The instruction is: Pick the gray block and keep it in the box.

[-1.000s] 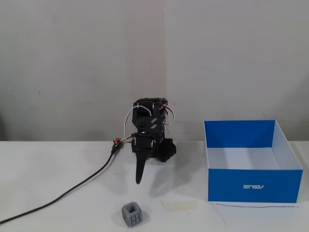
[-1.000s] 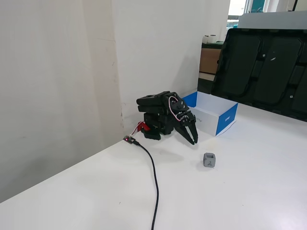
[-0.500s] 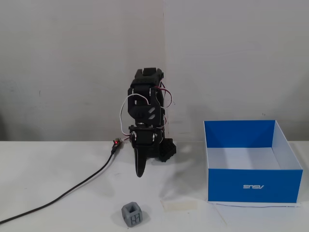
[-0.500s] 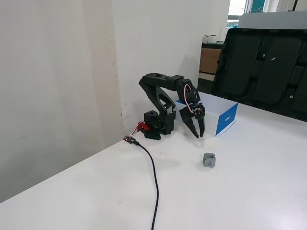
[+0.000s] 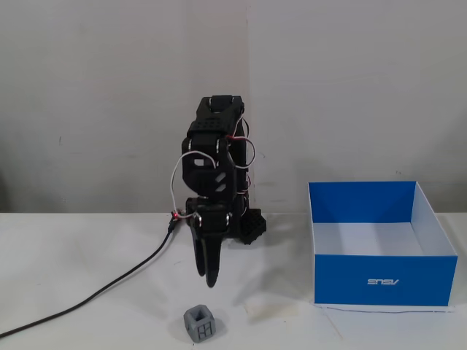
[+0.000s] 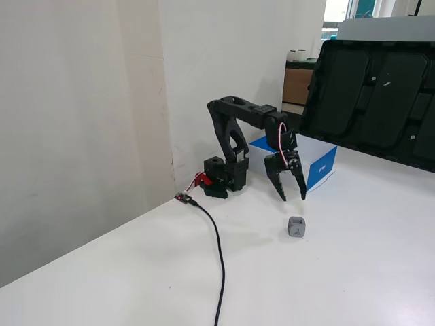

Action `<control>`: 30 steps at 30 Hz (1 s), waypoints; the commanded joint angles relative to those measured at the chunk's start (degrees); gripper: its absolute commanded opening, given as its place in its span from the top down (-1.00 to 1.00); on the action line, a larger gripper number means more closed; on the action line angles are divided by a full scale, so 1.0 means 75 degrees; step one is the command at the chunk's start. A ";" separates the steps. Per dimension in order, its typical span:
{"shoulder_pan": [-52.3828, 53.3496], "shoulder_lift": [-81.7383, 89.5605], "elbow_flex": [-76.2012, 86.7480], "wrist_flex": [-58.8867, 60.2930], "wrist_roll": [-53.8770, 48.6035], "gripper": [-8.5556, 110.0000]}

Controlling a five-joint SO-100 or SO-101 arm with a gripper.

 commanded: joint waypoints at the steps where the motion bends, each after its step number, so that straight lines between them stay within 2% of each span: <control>1: 0.0059 -0.0504 -0.0879 0.0012 -0.0305 0.52; 11: 0.0129 -0.1910 -0.1184 -0.0270 -0.0598 0.36; 30: 0.0316 -0.3562 -0.1723 -0.0949 -0.0598 0.40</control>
